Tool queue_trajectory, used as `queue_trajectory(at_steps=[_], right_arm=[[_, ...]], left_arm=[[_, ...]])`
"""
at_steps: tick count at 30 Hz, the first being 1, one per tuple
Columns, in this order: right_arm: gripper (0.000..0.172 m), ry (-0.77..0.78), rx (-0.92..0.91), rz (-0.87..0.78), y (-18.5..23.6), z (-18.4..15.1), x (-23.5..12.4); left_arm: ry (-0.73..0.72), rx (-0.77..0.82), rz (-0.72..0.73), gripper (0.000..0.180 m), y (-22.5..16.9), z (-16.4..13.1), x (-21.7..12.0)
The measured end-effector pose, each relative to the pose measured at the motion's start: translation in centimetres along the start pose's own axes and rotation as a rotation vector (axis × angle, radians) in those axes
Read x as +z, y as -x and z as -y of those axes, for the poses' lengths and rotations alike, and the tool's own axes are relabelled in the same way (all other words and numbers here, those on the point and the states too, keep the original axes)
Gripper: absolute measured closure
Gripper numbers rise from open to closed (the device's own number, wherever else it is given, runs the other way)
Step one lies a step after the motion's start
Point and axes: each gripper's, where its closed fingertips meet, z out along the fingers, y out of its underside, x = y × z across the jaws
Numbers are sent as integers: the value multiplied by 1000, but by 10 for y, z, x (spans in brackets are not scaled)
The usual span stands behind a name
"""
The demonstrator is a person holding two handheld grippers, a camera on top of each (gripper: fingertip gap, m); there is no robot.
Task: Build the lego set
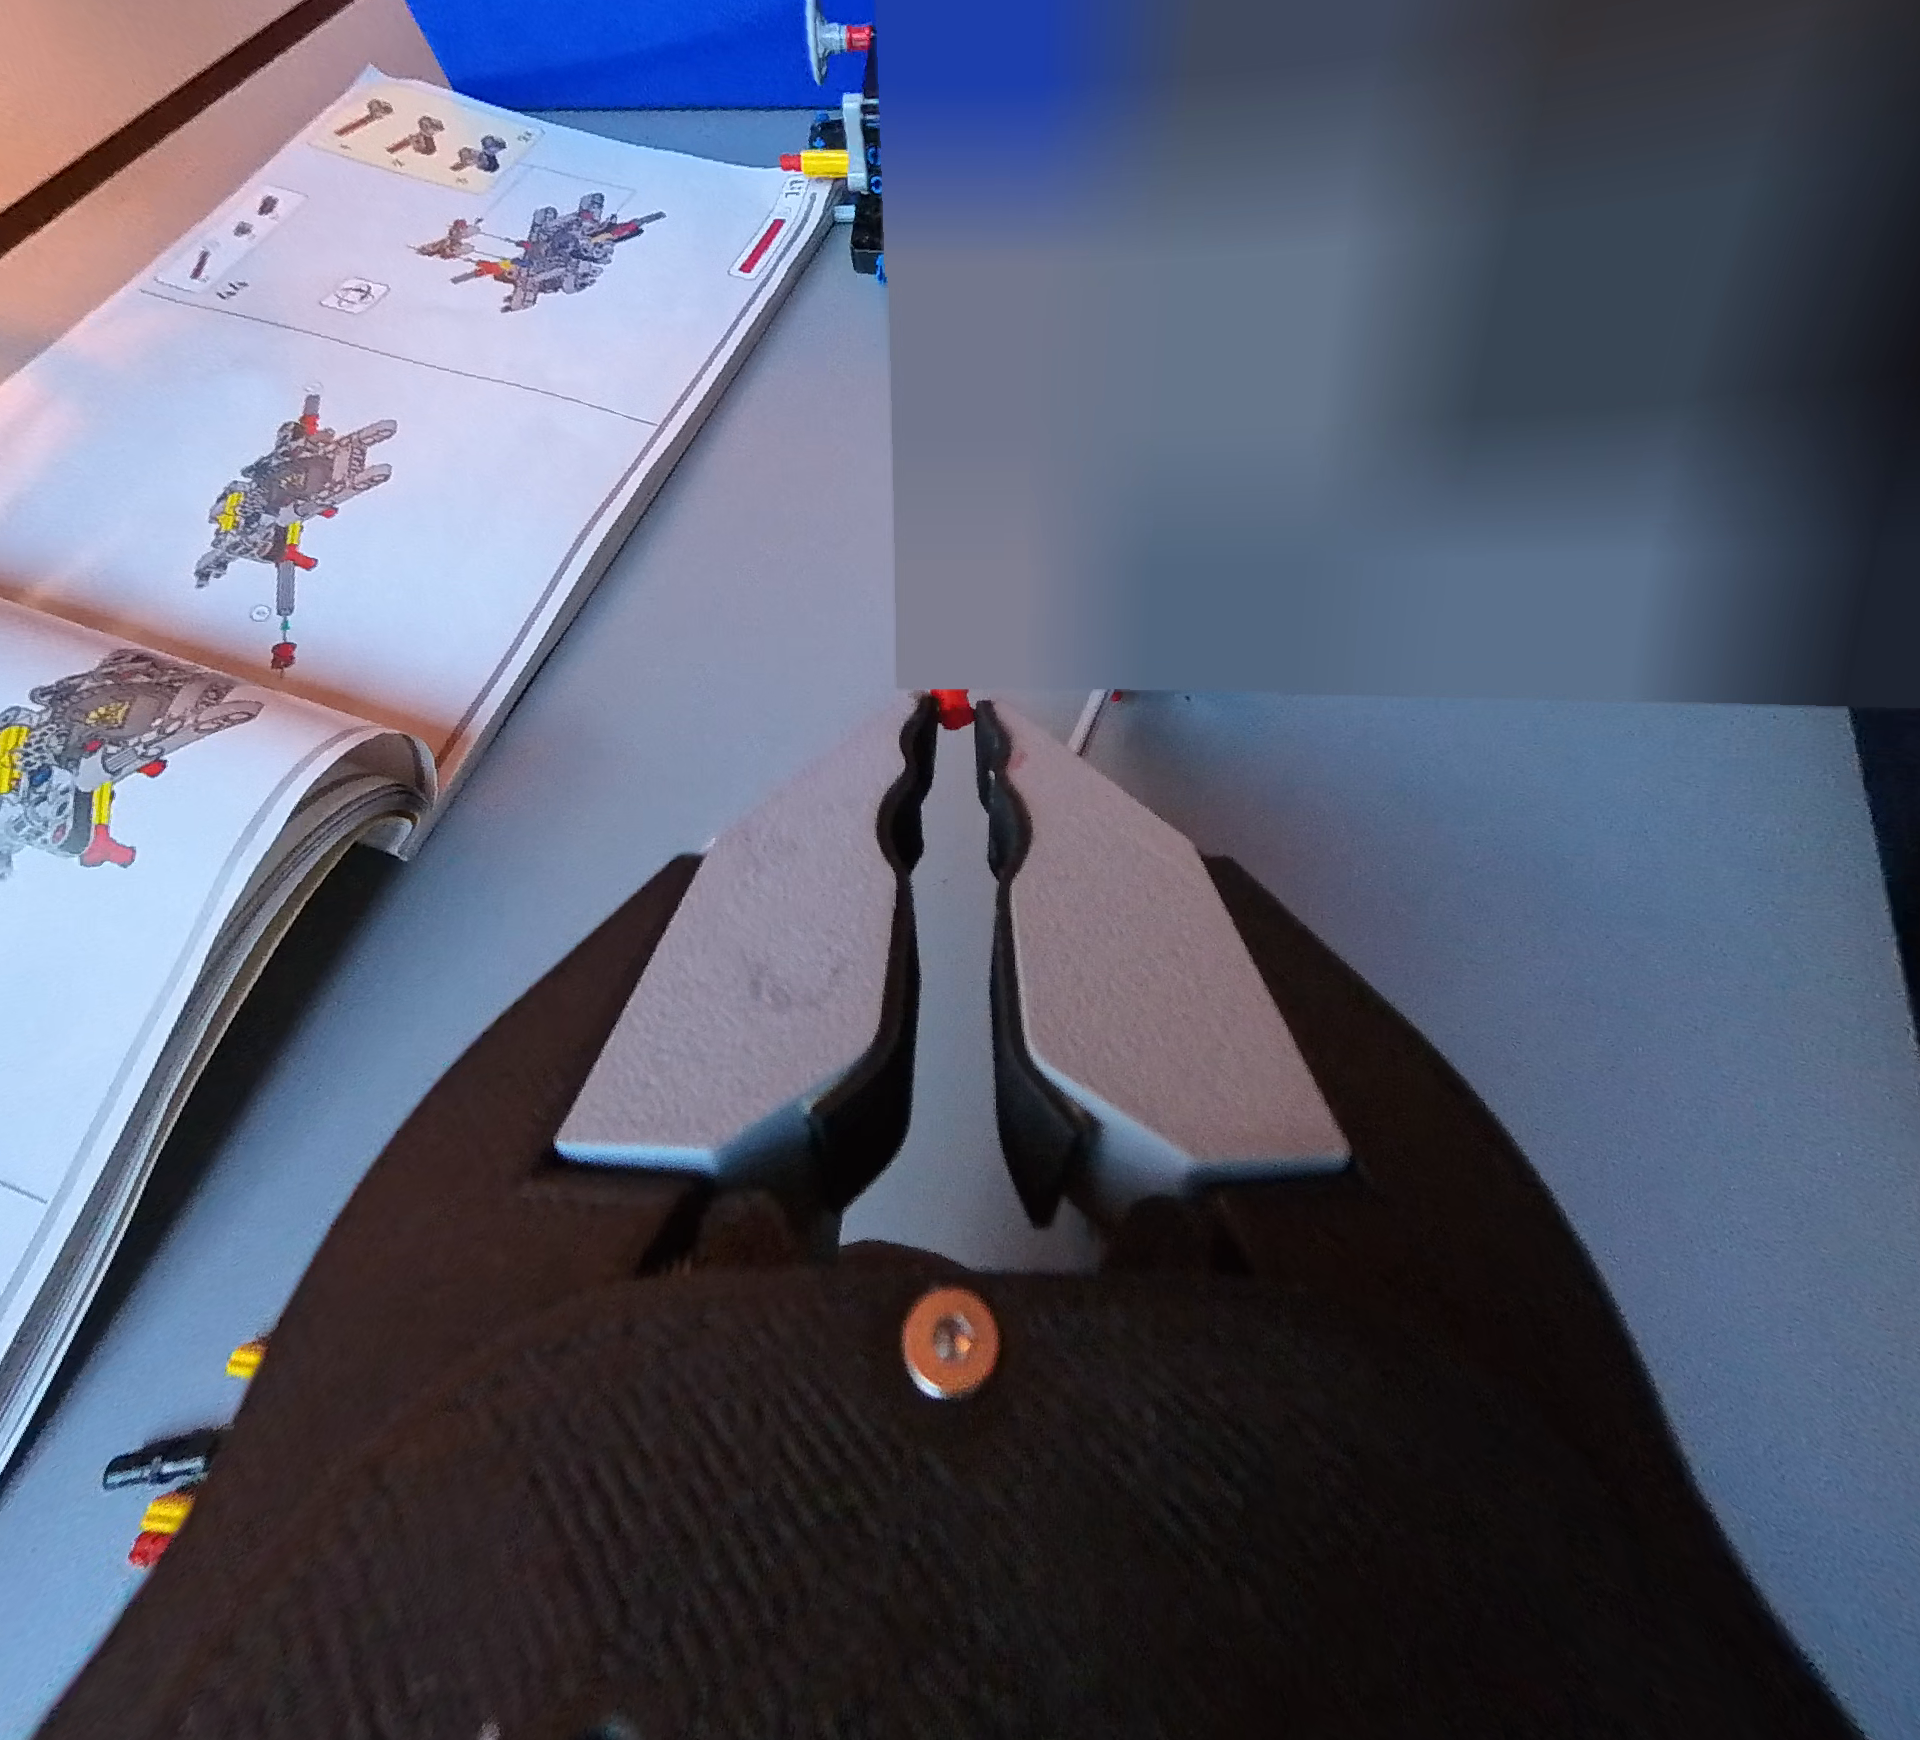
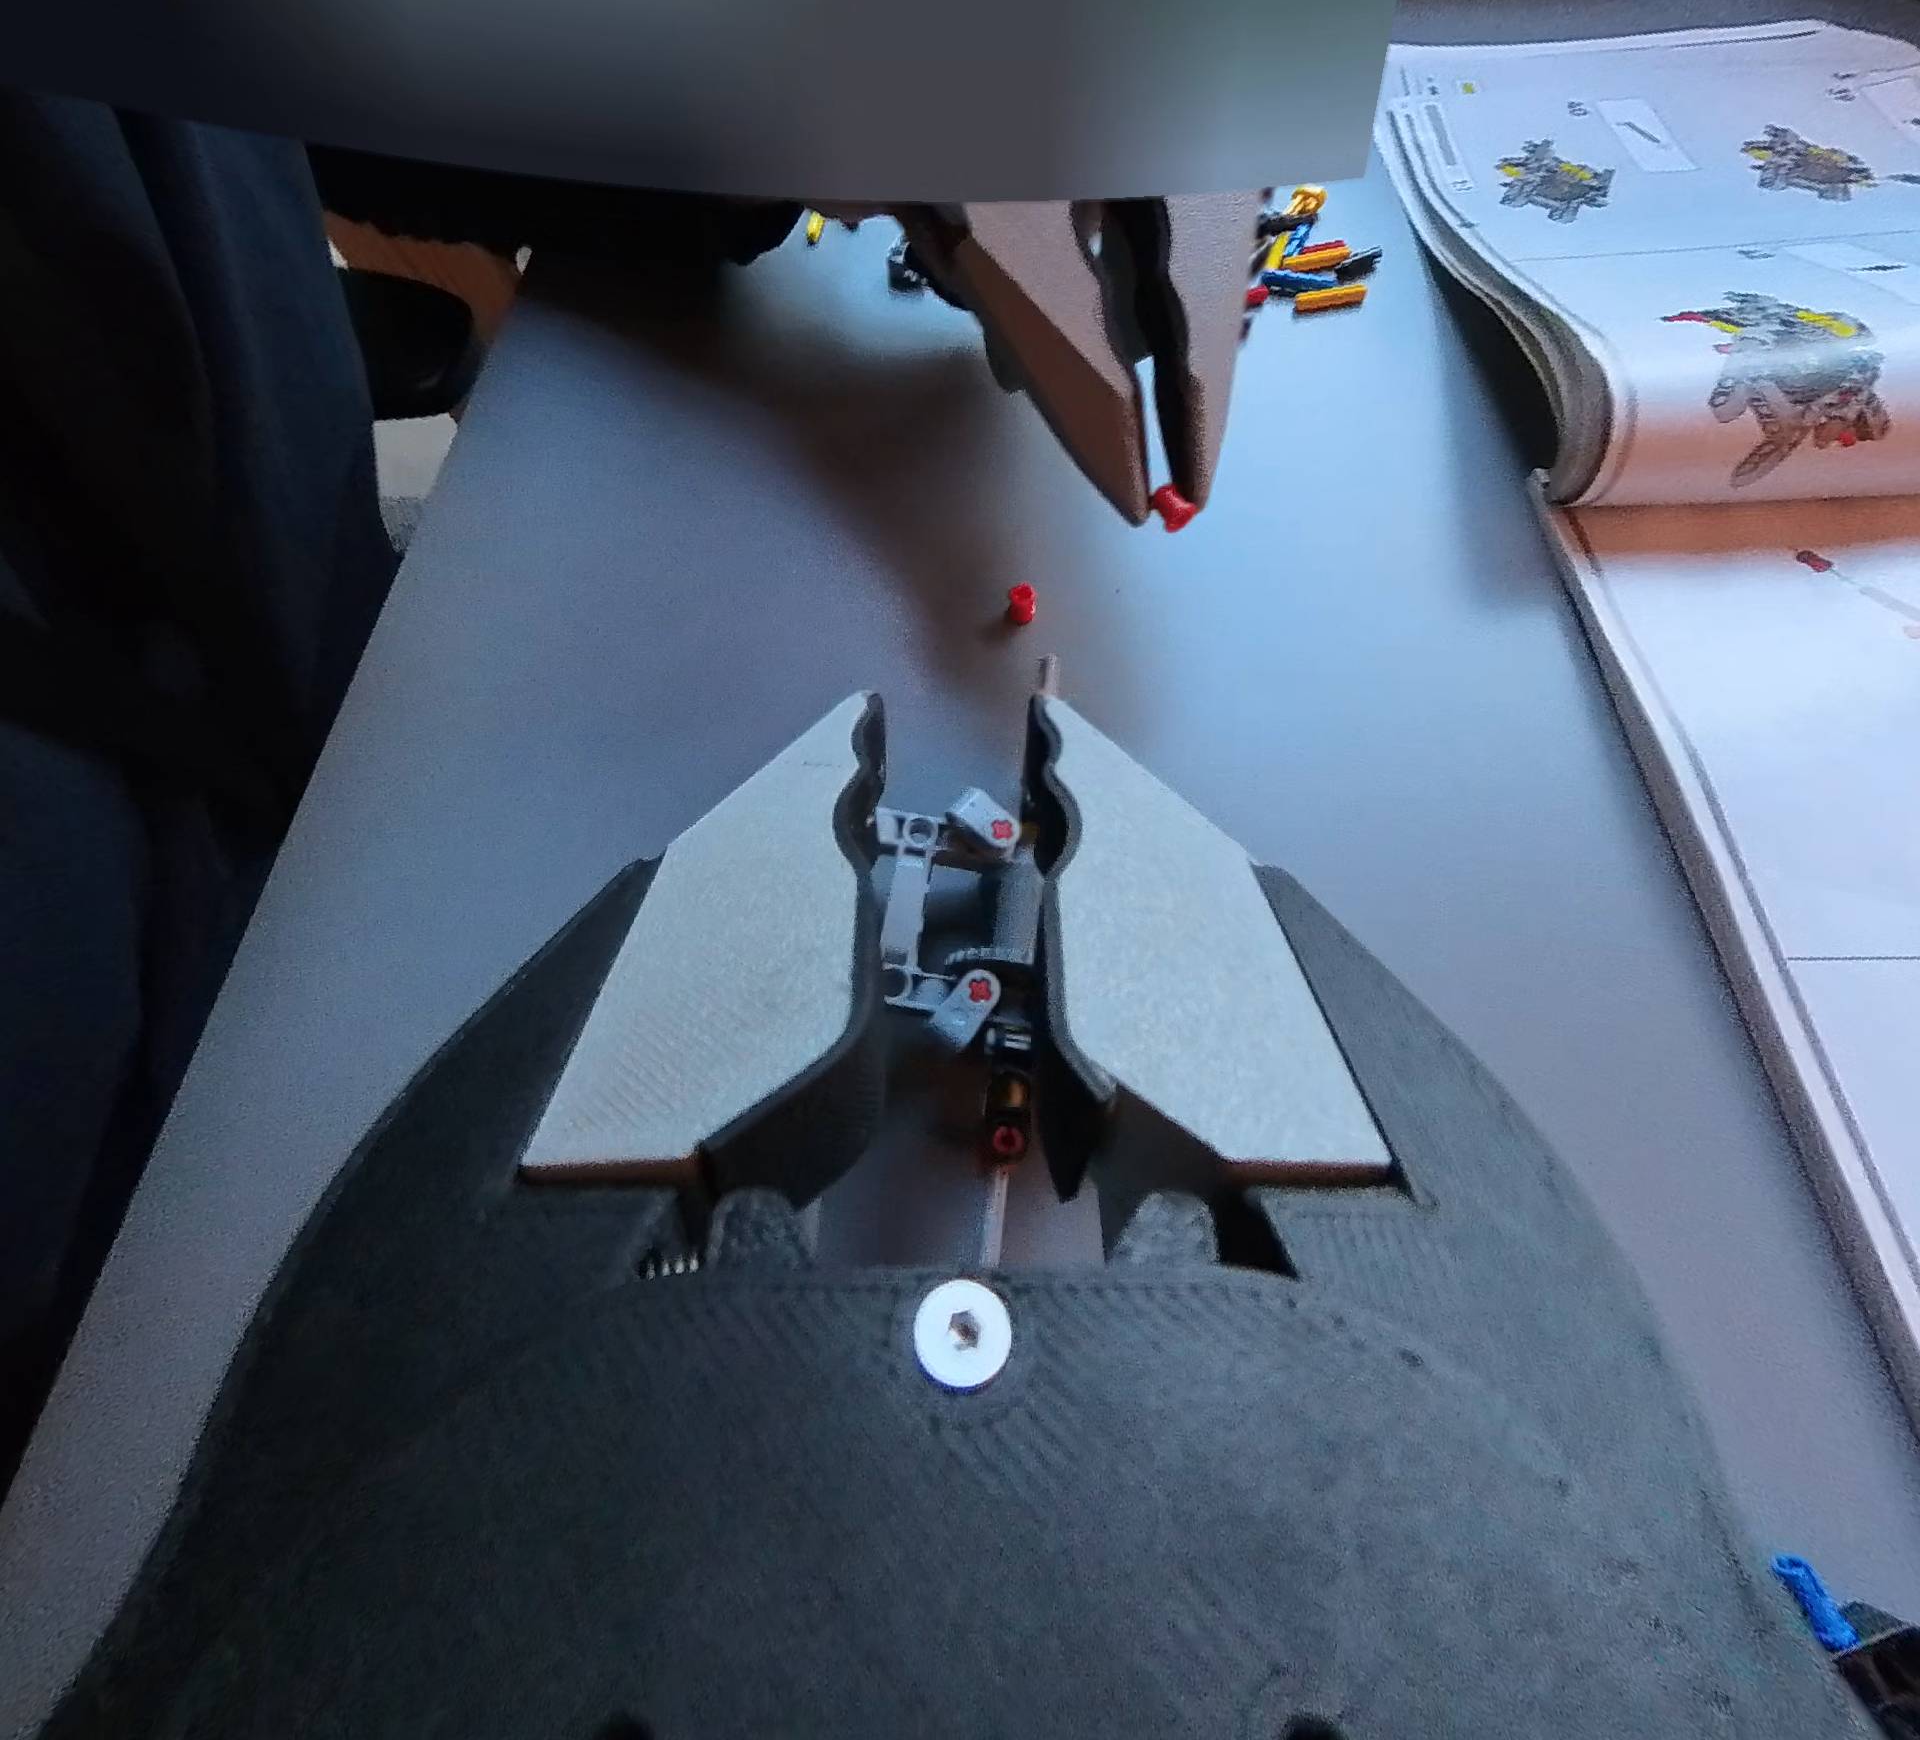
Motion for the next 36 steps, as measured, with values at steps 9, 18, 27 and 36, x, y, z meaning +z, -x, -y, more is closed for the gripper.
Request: queue_trajectory(at_steps=[9,18,27,36], right_arm=[[163,179,-189,-23,10,-27,5],[163,100,-210,-32,8,-9,-16],[158,342,-199,-196,-16,-24,12],[167,407,-148,-140,-13,-37,14]], left_arm=[[85,-5,-92,176,-11,-12,-2],[105,122,-178,176,-37,-14,4],[118,88,-189,176,-38,-20,14],[88,79,-212,176,-40,-16,13]])
